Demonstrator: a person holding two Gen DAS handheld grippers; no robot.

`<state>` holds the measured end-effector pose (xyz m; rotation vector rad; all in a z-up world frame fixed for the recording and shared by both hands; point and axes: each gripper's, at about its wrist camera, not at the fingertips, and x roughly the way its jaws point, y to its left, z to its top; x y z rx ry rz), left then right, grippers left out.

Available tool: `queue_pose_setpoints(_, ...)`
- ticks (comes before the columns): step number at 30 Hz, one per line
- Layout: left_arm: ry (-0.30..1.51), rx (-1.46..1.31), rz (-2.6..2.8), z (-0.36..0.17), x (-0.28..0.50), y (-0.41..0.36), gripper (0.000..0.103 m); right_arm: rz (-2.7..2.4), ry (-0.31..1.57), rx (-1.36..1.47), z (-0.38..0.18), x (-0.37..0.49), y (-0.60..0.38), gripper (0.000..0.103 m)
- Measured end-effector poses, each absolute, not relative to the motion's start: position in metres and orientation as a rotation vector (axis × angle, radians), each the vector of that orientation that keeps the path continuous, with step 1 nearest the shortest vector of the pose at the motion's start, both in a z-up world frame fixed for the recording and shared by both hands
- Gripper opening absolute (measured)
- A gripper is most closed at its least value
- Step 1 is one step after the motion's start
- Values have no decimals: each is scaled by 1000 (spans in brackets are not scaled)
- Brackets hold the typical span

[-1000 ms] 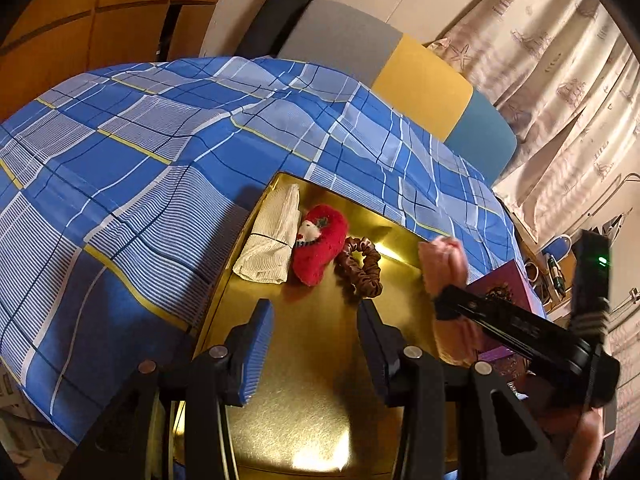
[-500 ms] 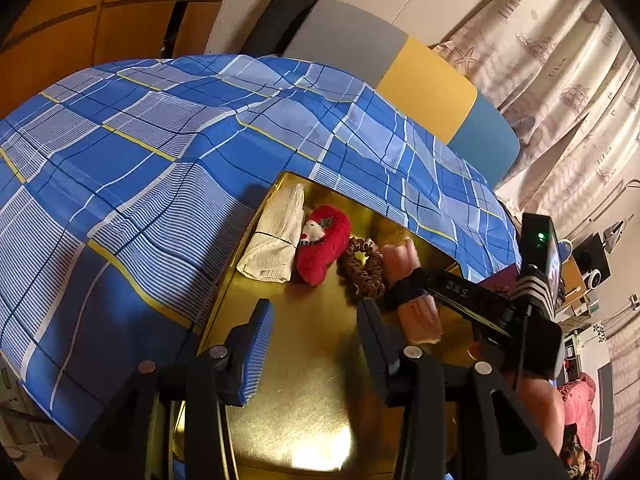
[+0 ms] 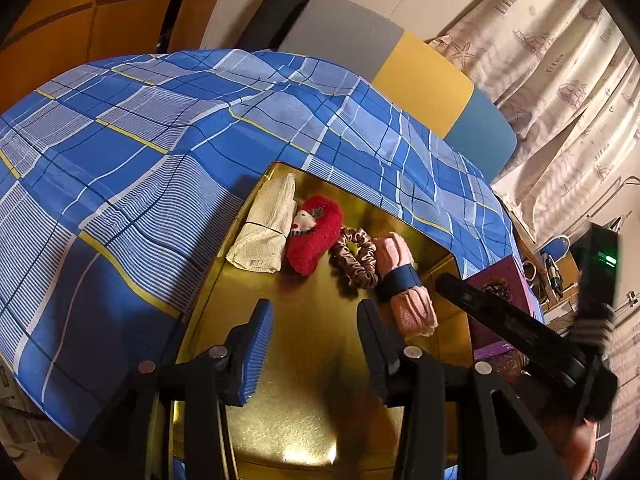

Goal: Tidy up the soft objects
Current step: 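Carry the pink sock into the gold tray and open the right tool, then grasp the blue Tempo tissue pack with the right tool while the left tool moves to the pile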

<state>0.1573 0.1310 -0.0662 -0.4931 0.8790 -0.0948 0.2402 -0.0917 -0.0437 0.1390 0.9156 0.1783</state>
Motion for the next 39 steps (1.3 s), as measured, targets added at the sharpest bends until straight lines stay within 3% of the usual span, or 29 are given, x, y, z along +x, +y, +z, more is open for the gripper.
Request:
queue_pose_setpoints(15, 885, -448, -168, -63, 150, 102, 44, 216, 790, 117, -10, 155, -134, 64)
queue_pose_setpoints(24, 883, -391, -291, -60, 142, 65, 45, 80, 691, 187, 3, 106, -228, 65)
queue_pose_setpoints(31, 892, -328, -402, -61, 126, 27, 45, -96, 731, 272, -13, 88, -315, 66)
queue_pose_setpoints(39, 878, -296, -507, -52, 107, -13, 45, -247, 894, 299, -71, 89, -414, 69)
